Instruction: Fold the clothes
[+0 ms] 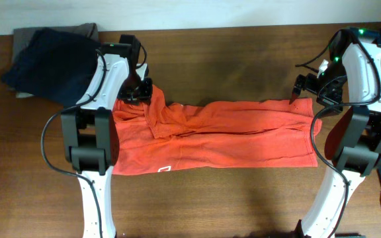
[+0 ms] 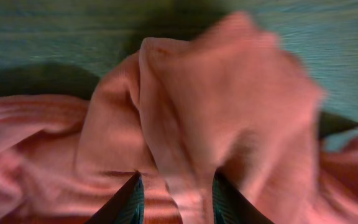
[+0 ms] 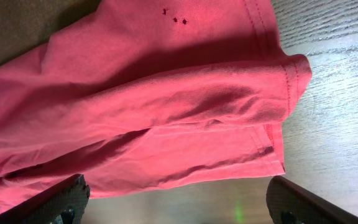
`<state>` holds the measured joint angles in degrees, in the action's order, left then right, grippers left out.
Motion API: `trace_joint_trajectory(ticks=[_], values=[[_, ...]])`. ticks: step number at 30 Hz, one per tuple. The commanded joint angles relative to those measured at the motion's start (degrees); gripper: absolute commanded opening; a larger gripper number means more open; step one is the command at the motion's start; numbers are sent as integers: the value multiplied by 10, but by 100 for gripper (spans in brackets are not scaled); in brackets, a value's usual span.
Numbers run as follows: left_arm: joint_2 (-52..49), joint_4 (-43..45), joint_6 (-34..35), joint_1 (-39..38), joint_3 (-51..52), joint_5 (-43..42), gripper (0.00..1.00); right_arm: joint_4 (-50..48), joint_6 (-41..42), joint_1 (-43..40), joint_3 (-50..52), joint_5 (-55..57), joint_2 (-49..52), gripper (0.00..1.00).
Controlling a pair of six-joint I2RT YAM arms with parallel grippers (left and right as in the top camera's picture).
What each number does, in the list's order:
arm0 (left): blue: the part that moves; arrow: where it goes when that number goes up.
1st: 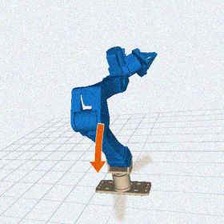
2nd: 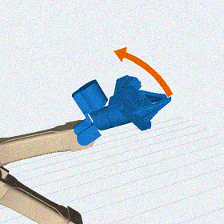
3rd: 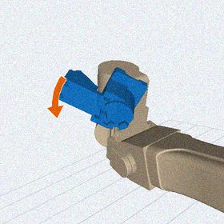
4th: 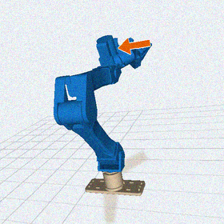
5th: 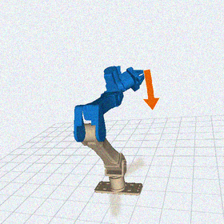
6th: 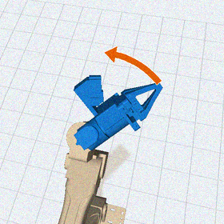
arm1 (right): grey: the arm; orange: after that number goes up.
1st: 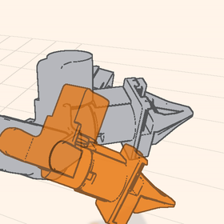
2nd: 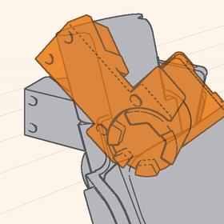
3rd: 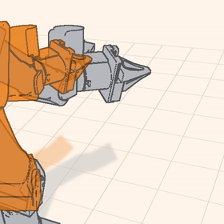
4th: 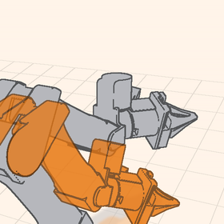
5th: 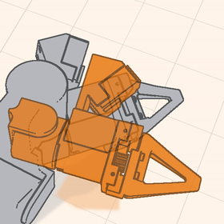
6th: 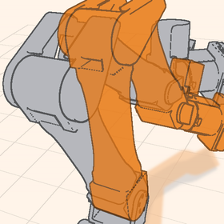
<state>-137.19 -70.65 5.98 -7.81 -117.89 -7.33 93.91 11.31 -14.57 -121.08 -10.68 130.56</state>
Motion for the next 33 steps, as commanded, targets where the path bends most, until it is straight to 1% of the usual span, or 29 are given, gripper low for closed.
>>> trace_joint_trajectory(ticks=[1,3,6,9,13,18,21,22,29,33], values=[[-21,3,-5,14,-7,-30,36,2,-6,0,-11,-7,2,95],[-26,6,-5,20,-7,-47,36,2,-5,0,-11,-7,2,95],[-28,13,-25,25,-7,-84,36,2,-5,0,-11,-7,2,95],[-28,17,-26,27,-7,-95,35,2,-5,0,-11,-7,2,95],[-27,17,-26,27,-7,-95,21,2,-5,0,-11,-7,2,95],[-27,16,-26,27,-7,-95,15,2,-5,0,-11,-7,2,95],[-27,16,-26,27,-7,-97,6,2,-5,0,-11,-7,2,95],[-27,16,-26,27,-7,-96,1,2,-5,0,-11,-7,2,95],[-14,0,-26,28,-16,-94,1,-1,-3,0,-12,-7,-3,94],[7,-24,-23,28,-41,-87,1,-2,7,-1,-12,-7,-33,94]])
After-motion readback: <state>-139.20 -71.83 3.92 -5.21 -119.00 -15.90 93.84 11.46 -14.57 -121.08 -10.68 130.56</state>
